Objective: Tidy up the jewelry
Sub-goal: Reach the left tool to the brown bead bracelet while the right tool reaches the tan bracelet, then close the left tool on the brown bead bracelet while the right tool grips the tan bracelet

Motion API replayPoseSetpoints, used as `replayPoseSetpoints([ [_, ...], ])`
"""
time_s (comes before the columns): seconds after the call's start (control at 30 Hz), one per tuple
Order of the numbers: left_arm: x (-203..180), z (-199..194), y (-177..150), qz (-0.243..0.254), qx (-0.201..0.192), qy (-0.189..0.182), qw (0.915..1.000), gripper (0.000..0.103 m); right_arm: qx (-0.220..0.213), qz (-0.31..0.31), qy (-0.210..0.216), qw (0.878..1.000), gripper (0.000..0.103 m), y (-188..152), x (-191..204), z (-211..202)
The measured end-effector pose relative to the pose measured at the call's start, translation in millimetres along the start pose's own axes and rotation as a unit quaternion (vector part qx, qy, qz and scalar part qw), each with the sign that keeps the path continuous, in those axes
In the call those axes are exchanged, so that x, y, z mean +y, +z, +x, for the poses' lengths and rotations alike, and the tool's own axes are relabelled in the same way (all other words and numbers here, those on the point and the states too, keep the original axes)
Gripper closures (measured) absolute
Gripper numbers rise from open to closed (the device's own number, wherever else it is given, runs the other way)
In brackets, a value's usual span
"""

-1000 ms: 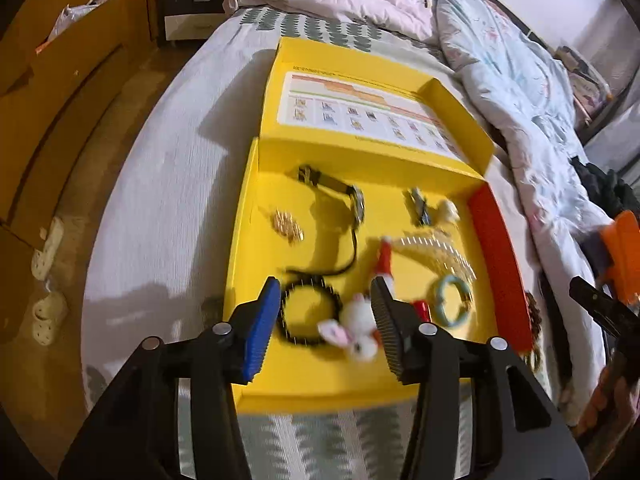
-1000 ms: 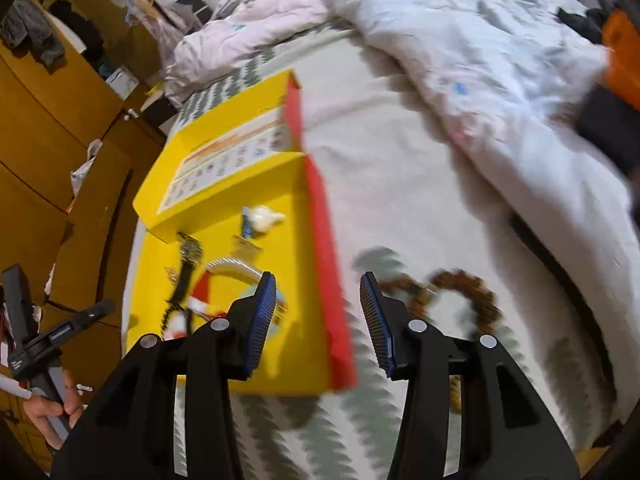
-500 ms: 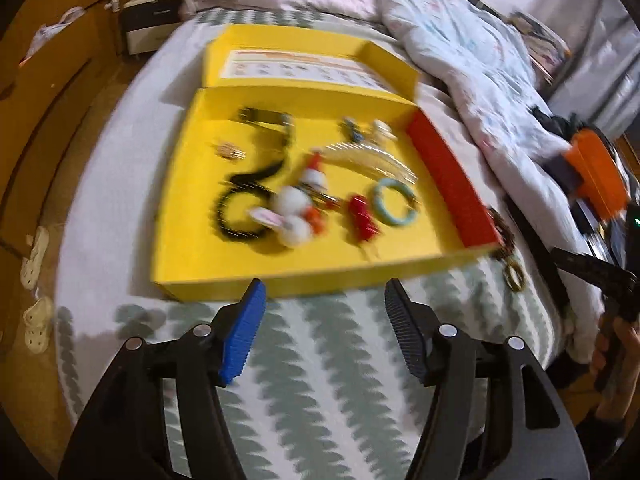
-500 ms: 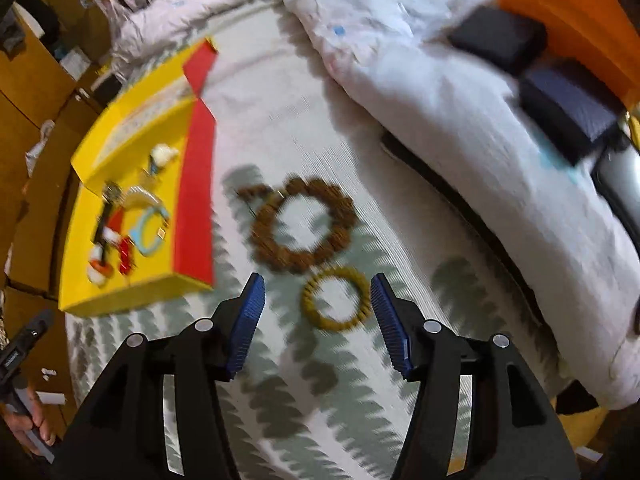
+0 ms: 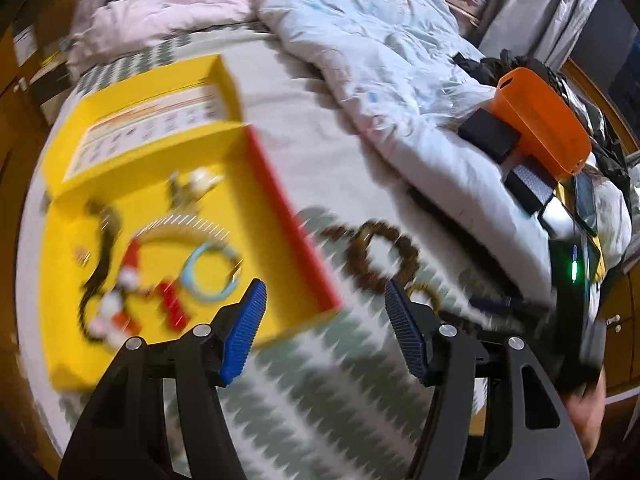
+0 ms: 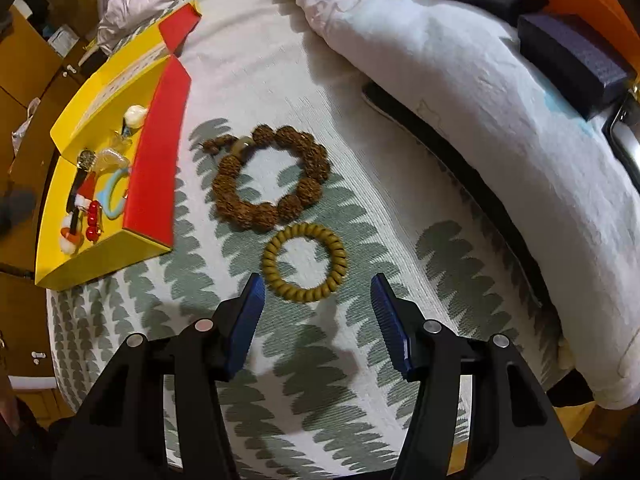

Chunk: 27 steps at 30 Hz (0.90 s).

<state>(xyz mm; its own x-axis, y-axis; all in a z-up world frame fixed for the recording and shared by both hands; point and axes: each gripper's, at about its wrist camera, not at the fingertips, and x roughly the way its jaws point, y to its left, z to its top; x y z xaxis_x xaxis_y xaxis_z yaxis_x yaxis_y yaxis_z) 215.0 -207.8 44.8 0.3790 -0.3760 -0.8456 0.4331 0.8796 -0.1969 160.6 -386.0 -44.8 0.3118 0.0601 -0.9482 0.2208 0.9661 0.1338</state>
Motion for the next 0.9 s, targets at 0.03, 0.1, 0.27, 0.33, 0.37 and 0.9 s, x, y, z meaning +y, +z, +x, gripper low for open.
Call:
replayPoseSetpoints([
  [0.03,-7.2,8.9,9.1,0.008,0.005,0.004,1.0000,0.041,0.001,0.000,-0.002,1.000,0.045,-0.5,-2.7,2.3],
  [0.1,-17.6,25.0,21.5,0.019,0.015,0.009,0.9997,0.041,0.001,0.003,0.003,1.000,0.045,-1.1,-8.4,6.5],
  [0.27,-37.6,75.4,49.1,0.027,0.064,-0.012,0.9975,0.041,0.000,0.011,0.025,1.000,0.045,3.7,-19.8,12.8],
  [0.33,-46.4,91.4,55.3,0.038,0.072,-0.007,0.9967,0.041,-0.005,0.010,0.028,1.000,0.045,7.3,-20.0,13.7],
  [0.37,-50.5,98.4,57.2,0.043,0.077,-0.008,0.9961,0.041,-0.009,0.007,0.031,0.999,0.046,9.0,-19.4,14.5],
  [0.9,-51.9,178.3,44.1,0.065,0.139,0.043,0.9873,0.042,0.006,-0.027,-0.012,1.000,0.049,16.1,2.1,44.4],
])
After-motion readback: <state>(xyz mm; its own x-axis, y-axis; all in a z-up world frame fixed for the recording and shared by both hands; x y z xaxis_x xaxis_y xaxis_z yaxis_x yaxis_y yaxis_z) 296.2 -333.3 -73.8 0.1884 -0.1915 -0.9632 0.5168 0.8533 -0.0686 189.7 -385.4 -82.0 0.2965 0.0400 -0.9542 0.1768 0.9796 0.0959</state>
